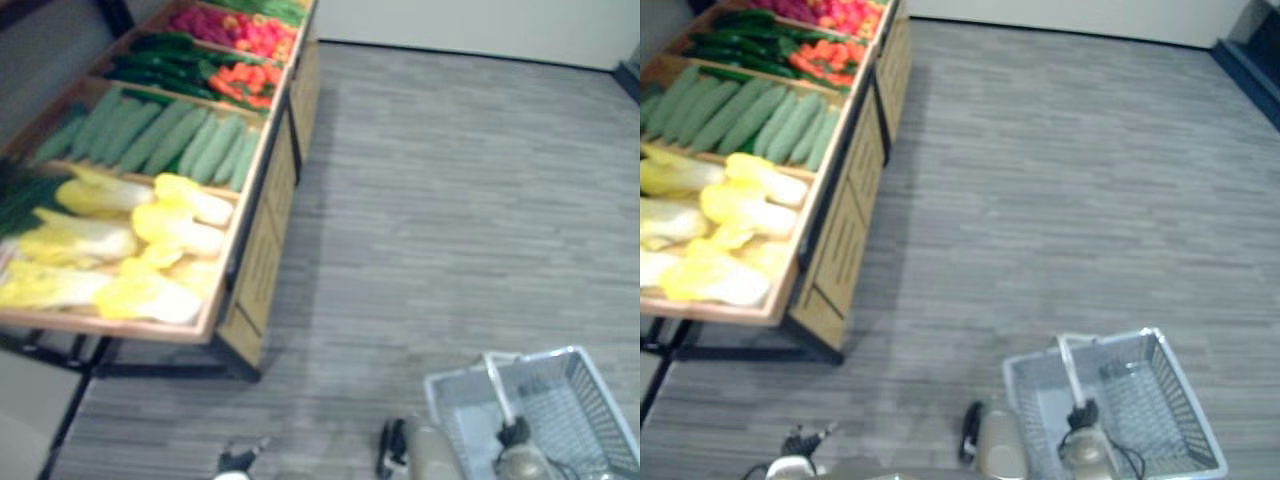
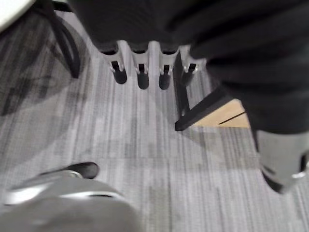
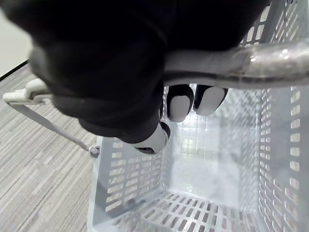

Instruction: Pick vegetable in the basket

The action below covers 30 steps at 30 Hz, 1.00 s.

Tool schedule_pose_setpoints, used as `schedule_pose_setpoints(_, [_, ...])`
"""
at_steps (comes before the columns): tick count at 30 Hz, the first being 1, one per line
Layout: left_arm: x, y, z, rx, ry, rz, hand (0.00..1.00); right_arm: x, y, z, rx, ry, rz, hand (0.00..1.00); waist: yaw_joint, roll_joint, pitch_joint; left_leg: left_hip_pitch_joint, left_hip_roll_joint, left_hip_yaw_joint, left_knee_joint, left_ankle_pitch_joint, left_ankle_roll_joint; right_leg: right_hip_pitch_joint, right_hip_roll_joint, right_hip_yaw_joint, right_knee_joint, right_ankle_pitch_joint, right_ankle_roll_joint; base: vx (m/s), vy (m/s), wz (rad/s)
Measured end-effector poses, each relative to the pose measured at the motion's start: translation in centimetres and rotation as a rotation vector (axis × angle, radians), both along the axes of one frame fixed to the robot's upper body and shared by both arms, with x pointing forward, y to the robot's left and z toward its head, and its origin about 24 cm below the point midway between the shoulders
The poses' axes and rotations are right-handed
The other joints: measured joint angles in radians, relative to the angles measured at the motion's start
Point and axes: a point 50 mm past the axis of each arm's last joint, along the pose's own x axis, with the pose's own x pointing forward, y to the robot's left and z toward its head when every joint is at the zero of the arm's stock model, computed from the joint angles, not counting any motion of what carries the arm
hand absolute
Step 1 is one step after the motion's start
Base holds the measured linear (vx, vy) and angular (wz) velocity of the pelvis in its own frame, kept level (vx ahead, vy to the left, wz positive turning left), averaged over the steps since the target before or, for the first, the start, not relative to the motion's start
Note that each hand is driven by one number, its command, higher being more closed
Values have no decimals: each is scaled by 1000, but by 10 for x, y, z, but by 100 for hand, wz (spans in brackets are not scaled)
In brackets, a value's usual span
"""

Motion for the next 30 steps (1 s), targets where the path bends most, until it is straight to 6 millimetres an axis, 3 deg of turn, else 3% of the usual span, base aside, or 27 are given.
schedule_pose_setpoints(1, [8, -16, -3, -48, -13, -2, 0, 10, -9, 3, -14, 4, -26, 100, -6, 73, 5, -13, 63, 0, 3, -22, -31, -10, 51, -11, 49, -30, -10, 318, -247, 19])
schedule_pose_setpoints(2, [14, -22, -2, -63, -36, -9, 0, 12, -12, 4, -17, -7, -35, 100, -7, 72, 7, -25, 51, -11, -5, -19, -28, -28, 47, -5, 85, -65, -7, 273, -225, 7])
schedule_pose_setpoints(3, [18, -30, -2, -84, -59, -10, 0, 18, -16, 8, -23, -23, -49, 100, -3, 89, 11, -33, 37, -19, -21, -3, -25, -55, 47, 4, 162, -113, -15, 302, -226, 25])
schedule_pose_setpoints(4, [17, -30, -2, -85, -60, -11, 0, 19, -18, 8, -28, -24, -47, 100, -5, 92, 9, -13, 48, -13, -17, 8, -24, -54, 51, 0, 230, -182, -18, 228, -201, 19])
schedule_pose_setpoints(6, [13, -27, -3, -86, -55, 17, 0, 18, -16, 8, -25, -19, -35, 100, -4, 100, 4, -15, 74, -44, 41, 10, -23, -35, 58, -19, 264, -244, -17, 219, -204, 29])
schedule_pose_setpoints(7, [8, -25, -5, -89, -42, 39, 0, 16, -14, 6, -14, -6, -29, 100, -1, 110, -1, -61, 94, -82, 144, 10, -23, -4, 72, -42, 248, -273, -15, 183, -199, 34])
schedule_pose_setpoints(9, [1, -24, -6, -93, -29, 62, 0, 11, -14, 3, -5, 13, -19, 100, 0, 130, 1, -171, 133, -123, 378, 59, -40, 71, 98, -80, 194, -280, -19, 166, -181, 39])
schedule_pose_setpoints(10, [-5, -25, -8, -96, -11, 71, 0, 7, -13, 1, -5, 26, -18, 100, 2, 139, 5, -205, 154, -118, 467, 119, -34, 117, 111, -92, 160, -280, -20, 239, -169, 35])
schedule_pose_setpoints(11, [-18, -25, -11, -100, 19, 88, 0, 0, -11, -2, 5, 43, -19, 100, 14, 145, 8, -230, 185, -85, 552, 230, -16, 193, 132, -101, 100, -282, -24, 229, -118, 21])
schedule_pose_setpoints(12, [-24, -25, -13, -102, 36, 100, 0, -3, -10, -3, 12, 51, -21, 100, 20, 129, 14, -247, 194, -67, 597, 245, -9, 225, 135, -101, 70, -283, -25, 260, -126, 24])
schedule_pose_setpoints(13, [-33, -28, -15, -117, 53, 138, 0, -5, -11, -4, 16, 55, -32, 100, 24, 134, 13, -297, 206, -4, 683, 167, -3, 271, 136, -103, 27, -283, -27, 262, -103, 23])
schedule_pose_setpoints(14, [-38, -32, -17, -138, 60, 172, 0, -7, -15, -4, 15, 59, -53, 100, 27, 139, 12, -346, 197, 71, 715, 71, 7, 306, 131, -111, -6, -282, -28, 265, -77, 24])
schedule_pose_setpoints(15, [-42, -33, -17, -144, 67, 187, 0, -7, -17, -3, 15, 59, -62, 100, 28, 139, 11, -365, 180, 108, 698, 38, 8, 323, 123, -122, -19, -275, -30, 315, -7, 29])
schedule_pose_setpoints(16, [-48, -34, -18, -147, 77, 203, 0, -9, -19, -3, 14, 60, -77, 100, 37, 139, 11, -399, 124, 207, 582, 7, 24, 357, 106, -152, -41, -267, -15, 270, 38, 27])
schedule_pose_setpoints(17, [-49, -34, -18, -147, 78, 208, 0, -9, -20, -3, 12, 60, -77, 100, 42, 139, 11, -404, 99, 254, 511, 9, 29, 369, 102, -158, -47, -270, -9, 321, 70, 40])
schedule_pose_setpoints(18, [-50, -35, -19, -151, 81, 208, 0, -9, -22, -2, 9, 58, -87, 100, 48, 147, 7, -413, 49, 350, 353, 62, 61, 388, 99, -183, -50, -281, 9, 290, 91, 62])
schedule_pose_setpoints(19, [-50, -36, -19, -153, 84, 201, 0, -12, -24, -3, 15, 61, -108, 100, 50, 139, 2, -393, 29, 482, 262, 67, 153, 411, 95, -210, -55, -296, 31, 304, 89, 84])
schedule_pose_setpoints(20, [-49, -33, -18, -146, 81, 197, 0, -12, -21, -4, 25, 61, -111, 100, 48, 137, -7, -385, 13, 507, 234, 67, 154, 419, 86, -224, -64, -298, 35, 313, 96, 90])
schedule_pose_setpoints(21, [-47, -30, -17, -140, 71, 195, 0, -9, -20, -3, 29, 52, -109, 100, 50, 118, -10, -382, 0, 551, 212, 70, 161, 419, 77, -239, -78, -298, 36, 286, 72, 75])
schedule_pose_setpoints(23, [-49, -26, -17, -137, 79, 205, 0, 3, -21, 0, 25, 32, -101, 100, 59, 100, -9, -395, 1, 634, 238, 54, 238, 441, 71, -276, -99, -294, 43, 294, 64, 66])
schedule_pose_setpoints(25, [-52, -27, -18, -142, 98, 209, 0, 0, -22, -2, 24, 46, -97, 100, 67, 95, -10, -365, -23, 622, 219, 40, 256, 468, 58, -283, -62, -294, 43, 231, 87, 59])
schedule_pose_setpoints(27, [-56, -27, -19, -145, 111, 208, 0, -1, -22, -4, 17, 70, -81, 100, 78, 93, -10, -288, -66, 590, 120, 7, 228, 416, 4, -267, 194, -317, 79, 259, 166, 70])
schedule_pose_setpoints(28, [-57, -24, -18, -138, 116, 197, 0, 1, -20, -4, 17, 68, -68, 100, 74, 74, -18, -261, -102, 550, 86, 2, 222, 344, -65, -223, 421, -305, 103, 222, 90, 101])
schedule_pose_setpoints(29, [-57, -18, -17, -118, 117, 182, 0, -2, -14, -7, 33, 76, -54, 100, 67, 47, -30, -238, -136, 498, 63, -6, 229, 260, -119, -148, 627, -216, 165, 234, 44, 114])
schedule_pose_setpoints(30, [-55, -15, -16, -109, 115, 173, 0, -2, -10, -9, 41, 78, -50, 100, 58, 35, -29, -229, -140, 469, 62, -9, 230, 228, -128, -115, 709, -208, 170, 272, -51, 141])
